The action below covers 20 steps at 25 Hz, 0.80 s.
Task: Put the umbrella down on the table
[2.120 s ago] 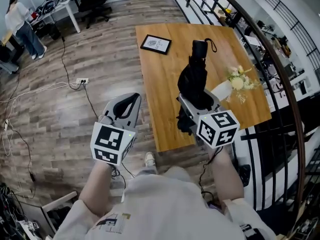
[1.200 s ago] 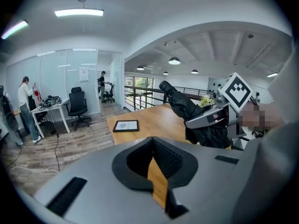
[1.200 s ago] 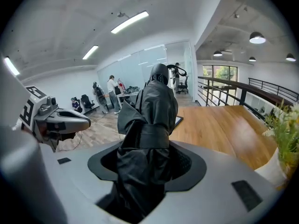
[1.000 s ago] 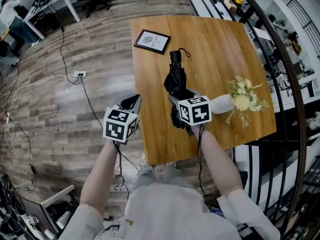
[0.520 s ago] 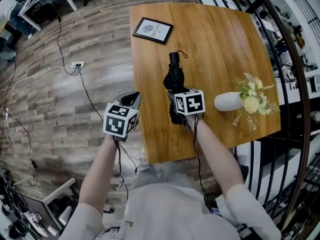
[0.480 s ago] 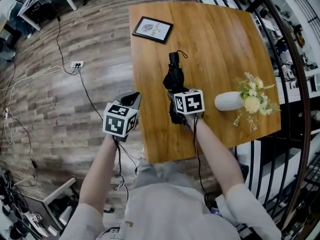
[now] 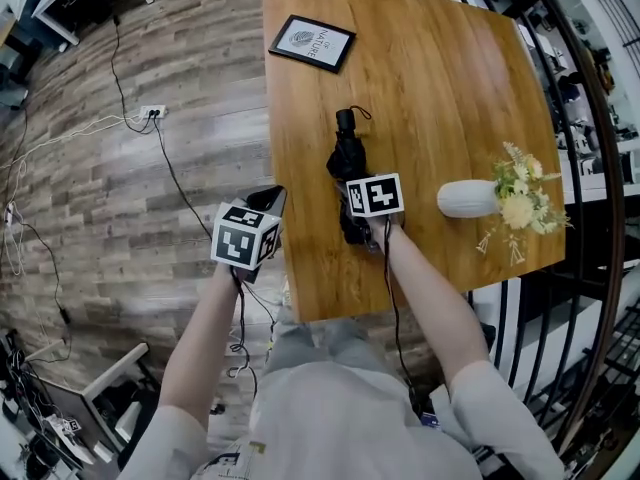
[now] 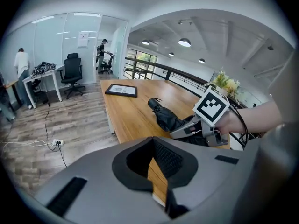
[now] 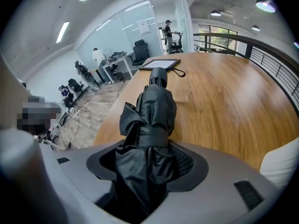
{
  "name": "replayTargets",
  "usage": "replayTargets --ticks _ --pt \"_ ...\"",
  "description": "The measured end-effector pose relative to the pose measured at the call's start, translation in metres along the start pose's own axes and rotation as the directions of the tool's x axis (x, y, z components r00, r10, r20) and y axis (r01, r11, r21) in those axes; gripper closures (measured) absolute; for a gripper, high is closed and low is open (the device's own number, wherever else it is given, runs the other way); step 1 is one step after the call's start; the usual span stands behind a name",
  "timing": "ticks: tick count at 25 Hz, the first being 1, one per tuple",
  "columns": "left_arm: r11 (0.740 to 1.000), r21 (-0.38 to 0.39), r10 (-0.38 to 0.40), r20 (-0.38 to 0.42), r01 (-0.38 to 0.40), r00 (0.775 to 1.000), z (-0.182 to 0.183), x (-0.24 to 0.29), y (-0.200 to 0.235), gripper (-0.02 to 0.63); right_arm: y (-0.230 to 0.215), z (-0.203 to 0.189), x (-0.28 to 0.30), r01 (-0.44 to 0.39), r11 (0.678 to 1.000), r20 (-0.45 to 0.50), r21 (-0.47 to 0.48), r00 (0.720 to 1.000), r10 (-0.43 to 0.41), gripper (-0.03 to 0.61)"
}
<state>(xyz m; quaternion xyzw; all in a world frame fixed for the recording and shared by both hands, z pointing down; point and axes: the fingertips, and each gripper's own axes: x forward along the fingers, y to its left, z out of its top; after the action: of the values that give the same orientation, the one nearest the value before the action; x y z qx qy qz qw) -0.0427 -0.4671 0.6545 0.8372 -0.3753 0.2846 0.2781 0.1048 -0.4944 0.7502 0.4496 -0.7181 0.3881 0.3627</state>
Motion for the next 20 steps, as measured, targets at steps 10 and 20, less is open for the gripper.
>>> replayTargets --ticks 10,20 --pt "1.000 -0.020 -0.003 0.036 0.004 0.999 0.006 -0.012 -0.003 0.597 0.000 0.006 -0.013 0.020 1.000 0.043 -0.010 0.999 -0.020 0.280" --pt "1.000 0.019 0.006 0.179 -0.010 0.984 0.064 -0.065 -0.014 0.597 0.039 0.069 -0.109 -0.007 0.992 0.274 -0.128 0.961 0.043 0.517"
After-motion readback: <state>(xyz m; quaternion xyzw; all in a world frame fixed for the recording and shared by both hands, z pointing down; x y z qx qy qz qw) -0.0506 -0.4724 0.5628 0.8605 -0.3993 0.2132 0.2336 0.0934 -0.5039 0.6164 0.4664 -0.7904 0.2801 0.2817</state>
